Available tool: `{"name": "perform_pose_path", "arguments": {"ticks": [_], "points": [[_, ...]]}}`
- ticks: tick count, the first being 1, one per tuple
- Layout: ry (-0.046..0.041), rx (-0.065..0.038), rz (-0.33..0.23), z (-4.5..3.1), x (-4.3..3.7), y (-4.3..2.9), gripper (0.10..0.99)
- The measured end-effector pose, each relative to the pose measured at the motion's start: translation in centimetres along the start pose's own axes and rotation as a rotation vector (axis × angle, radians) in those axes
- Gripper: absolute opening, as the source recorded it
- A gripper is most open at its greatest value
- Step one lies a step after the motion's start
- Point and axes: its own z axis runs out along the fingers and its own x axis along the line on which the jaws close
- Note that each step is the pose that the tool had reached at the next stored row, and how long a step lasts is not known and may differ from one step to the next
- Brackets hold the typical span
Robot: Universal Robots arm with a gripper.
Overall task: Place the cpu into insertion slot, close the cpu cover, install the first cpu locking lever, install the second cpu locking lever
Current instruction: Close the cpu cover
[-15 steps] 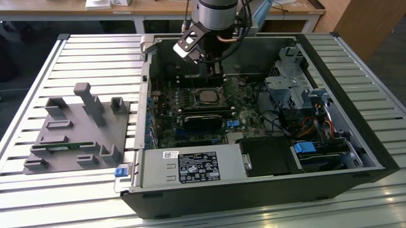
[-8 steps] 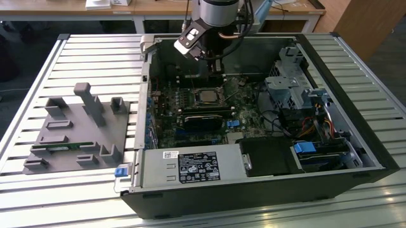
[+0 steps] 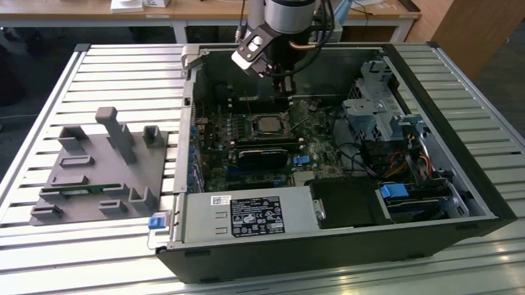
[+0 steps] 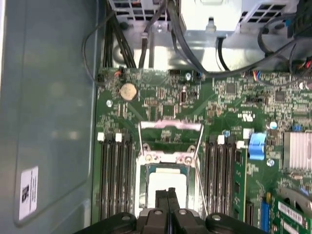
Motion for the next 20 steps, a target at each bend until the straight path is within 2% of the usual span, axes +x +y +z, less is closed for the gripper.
{"name": "perform_pose_path", "arguments": {"ticks": [9, 20], "points": [[0.0000, 0.000, 0.000, 0.03, -0.01, 0.96, 0.122], [-0.0001, 0.000, 0.000, 0.05, -0.02, 1.61, 0.122]]}}
